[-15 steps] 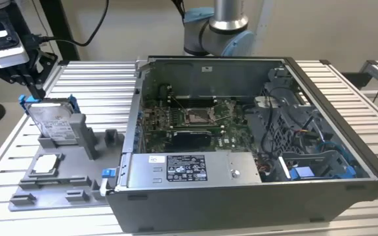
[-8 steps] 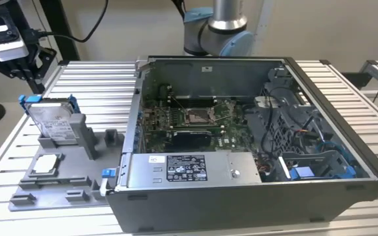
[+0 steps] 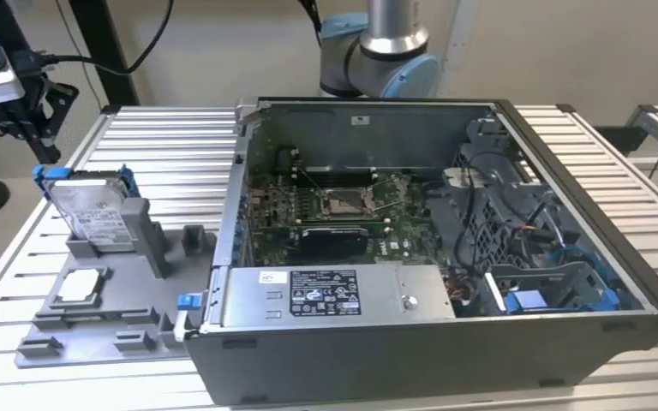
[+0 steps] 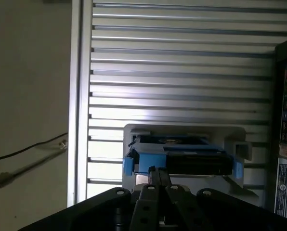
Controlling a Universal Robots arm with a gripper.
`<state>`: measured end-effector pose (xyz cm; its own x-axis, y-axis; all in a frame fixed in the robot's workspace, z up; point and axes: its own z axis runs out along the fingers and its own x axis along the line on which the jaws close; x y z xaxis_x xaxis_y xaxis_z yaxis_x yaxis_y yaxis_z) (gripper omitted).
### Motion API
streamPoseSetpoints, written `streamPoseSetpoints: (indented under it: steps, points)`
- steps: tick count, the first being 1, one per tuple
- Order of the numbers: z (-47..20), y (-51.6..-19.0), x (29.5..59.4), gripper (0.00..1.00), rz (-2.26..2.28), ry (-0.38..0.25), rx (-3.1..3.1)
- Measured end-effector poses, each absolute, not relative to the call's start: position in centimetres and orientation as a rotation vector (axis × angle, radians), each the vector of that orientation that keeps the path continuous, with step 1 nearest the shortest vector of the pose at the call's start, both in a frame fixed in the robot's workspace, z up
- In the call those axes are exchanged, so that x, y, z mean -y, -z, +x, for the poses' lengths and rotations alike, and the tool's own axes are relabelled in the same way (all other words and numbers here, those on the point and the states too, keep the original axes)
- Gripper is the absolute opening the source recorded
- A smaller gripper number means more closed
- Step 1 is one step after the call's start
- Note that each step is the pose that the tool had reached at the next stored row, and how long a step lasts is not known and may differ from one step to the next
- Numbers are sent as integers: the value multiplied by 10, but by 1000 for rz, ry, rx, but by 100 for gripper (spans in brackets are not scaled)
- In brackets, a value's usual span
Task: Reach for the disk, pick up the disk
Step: 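Reach for the disk, then pick up the disk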
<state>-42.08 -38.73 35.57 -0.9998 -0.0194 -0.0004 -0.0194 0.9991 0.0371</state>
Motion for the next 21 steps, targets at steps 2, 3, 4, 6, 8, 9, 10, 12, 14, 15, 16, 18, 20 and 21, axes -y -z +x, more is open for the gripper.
streamPoseSetpoints:
  steps: [2,3,4,6,8,9,10,12,14,15,16,18,20,21]
  points:
    - [-421,-356,387,0,-31,-58,-3141]
    - [-422,-356,387,0,-31,-58,-3141]
    - [-422,-356,387,0,-33,-58,-3141]
    - [-423,-356,387,0,-35,-58,-3141]
    - [-423,-356,387,0,-35,-58,-3141]
    - [-423,-356,387,0,-35,-58,-3141]
    - [-423,-356,387,0,-35,-58,-3141]
    - [-423,-356,387,0,-35,-58,-3141]
    - [-423,-356,387,0,-52,-58,-3141]
    - [-423,-356,387,0,-69,-58,-3141]
    - [-423,-356,387,0,-90,-58,-3140]
    - [-423,-356,387,0,-140,-58,-3139]
    - [-423,-356,387,0,-196,-58,-3137]
    - [-423,-356,387,0,-223,-57,-3135]
